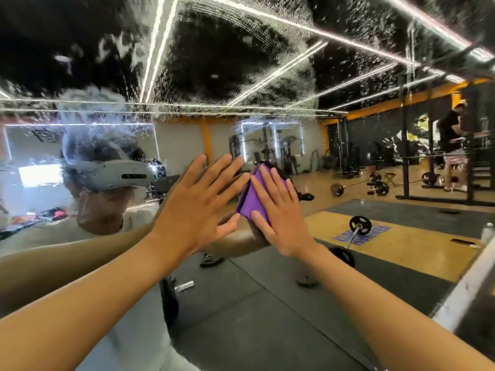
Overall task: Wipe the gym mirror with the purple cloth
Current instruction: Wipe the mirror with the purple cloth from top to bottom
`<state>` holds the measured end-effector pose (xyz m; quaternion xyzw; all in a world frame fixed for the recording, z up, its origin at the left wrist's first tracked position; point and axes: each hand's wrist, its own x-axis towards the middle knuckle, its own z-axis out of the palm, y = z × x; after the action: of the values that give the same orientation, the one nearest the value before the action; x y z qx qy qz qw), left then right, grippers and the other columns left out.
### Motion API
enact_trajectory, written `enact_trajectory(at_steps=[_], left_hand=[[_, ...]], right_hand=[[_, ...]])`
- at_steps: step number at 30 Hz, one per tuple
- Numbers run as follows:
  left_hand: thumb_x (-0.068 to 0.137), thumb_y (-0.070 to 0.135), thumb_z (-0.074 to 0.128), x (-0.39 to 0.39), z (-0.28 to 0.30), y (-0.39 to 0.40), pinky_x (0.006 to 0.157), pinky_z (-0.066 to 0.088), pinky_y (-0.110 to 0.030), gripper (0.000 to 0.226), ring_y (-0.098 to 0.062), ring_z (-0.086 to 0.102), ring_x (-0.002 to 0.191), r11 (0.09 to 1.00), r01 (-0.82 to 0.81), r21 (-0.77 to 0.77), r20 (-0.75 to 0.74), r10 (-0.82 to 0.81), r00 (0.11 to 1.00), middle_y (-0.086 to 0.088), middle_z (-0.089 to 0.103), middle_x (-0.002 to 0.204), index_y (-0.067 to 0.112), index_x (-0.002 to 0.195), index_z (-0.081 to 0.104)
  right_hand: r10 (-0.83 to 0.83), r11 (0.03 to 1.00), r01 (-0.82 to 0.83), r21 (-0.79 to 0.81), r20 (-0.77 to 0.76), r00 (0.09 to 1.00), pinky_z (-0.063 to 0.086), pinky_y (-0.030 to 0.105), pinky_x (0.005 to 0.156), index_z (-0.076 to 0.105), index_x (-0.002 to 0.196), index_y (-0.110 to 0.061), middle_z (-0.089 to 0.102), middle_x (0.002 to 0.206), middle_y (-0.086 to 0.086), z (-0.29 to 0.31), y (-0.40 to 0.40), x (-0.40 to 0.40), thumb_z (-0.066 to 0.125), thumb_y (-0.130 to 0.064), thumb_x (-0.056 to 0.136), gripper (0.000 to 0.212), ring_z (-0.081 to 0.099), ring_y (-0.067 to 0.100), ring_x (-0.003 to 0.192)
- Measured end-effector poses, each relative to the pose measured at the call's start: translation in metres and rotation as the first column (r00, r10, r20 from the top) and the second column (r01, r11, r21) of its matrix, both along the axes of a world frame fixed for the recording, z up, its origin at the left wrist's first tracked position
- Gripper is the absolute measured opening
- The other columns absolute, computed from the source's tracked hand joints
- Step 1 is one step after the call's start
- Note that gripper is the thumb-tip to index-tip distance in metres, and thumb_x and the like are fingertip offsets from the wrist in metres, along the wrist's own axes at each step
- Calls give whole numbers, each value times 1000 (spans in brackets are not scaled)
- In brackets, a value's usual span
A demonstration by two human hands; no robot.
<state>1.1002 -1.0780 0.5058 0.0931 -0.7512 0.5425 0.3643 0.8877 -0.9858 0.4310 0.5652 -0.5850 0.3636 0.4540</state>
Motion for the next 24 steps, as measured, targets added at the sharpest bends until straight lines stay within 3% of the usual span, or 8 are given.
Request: enact_trajectory(at_steps=[2, 5, 9, 13, 16, 20, 24], left_hand=[[100, 59, 34, 0, 2, -1, 128, 16, -57, 77, -31, 24, 159, 1000, 1, -8, 4, -1, 1000, -11, 24, 173, 16, 164, 35], [102, 60, 28, 1, 1, -1, 128, 15, -58, 77, -31, 20, 160, 1000, -23, -18, 7, 23, 1000, -11, 19, 174, 16, 165, 30], [103, 60, 27, 0, 0, 1, 126, 17, -61, 77, -33, 19, 160, 999, -42, 9, 27, 42, 999, -13, 18, 174, 15, 166, 28], [100, 55, 37, 1, -4, 8, 128, 14, -54, 76, -31, 26, 158, 999, 31, -9, 59, -31, 998, -11, 25, 173, 16, 165, 31], [94, 49, 48, -4, -54, 19, 128, 16, -50, 74, -30, 33, 156, 988, 143, 64, 103, -149, 983, -11, 34, 169, 16, 160, 44], [84, 45, 59, -7, -132, 17, 127, 19, -53, 83, -29, 29, 157, 995, 40, 95, 263, -64, 963, -10, 31, 170, 16, 160, 44], [94, 52, 51, -7, -143, 8, 127, 17, -55, 85, -31, 21, 160, 999, -30, 43, 266, 17, 964, -12, 19, 174, 14, 166, 26]], right_hand=[[-21, 998, 29, -50, 157, 987, 4, 53, 130, 7, 166, -26, 0, 175, 0, 11, 6, -33, 26, -49, 108, 65, -5, 18, 161], [-10, 990, 72, -119, 457, 889, 8, 57, 128, 5, 166, -28, -3, 175, -3, 9, 11, -69, 17, -53, 108, 65, -7, 15, 161], [60, 967, 115, -225, 648, 759, 10, 55, 129, 13, 167, -21, 5, 175, 2, -30, 6, -63, 19, -49, 107, 66, 1, 19, 161], [103, 960, 138, -244, 766, 634, 10, 52, 129, 8, 166, -25, 4, 175, -1, -98, 2, -32, 21, -49, 107, 64, 3, 19, 161], [56, 969, 170, -181, 826, 560, 7, 49, 130, 6, 166, -26, -1, 174, -6, -160, -1, -8, 15, -53, 105, 67, -1, 14, 161], [63, 962, 213, -173, 894, 443, 10, 53, 129, 10, 165, -23, 3, 174, -3, -218, -2, -1, 12, -55, 101, 71, 2, 17, 161], [83, 947, 257, -193, 919, 385, 10, 54, 128, 12, 165, -20, 5, 174, 1, -227, -6, 4, 11, -52, 100, 73, 1, 20, 161]])
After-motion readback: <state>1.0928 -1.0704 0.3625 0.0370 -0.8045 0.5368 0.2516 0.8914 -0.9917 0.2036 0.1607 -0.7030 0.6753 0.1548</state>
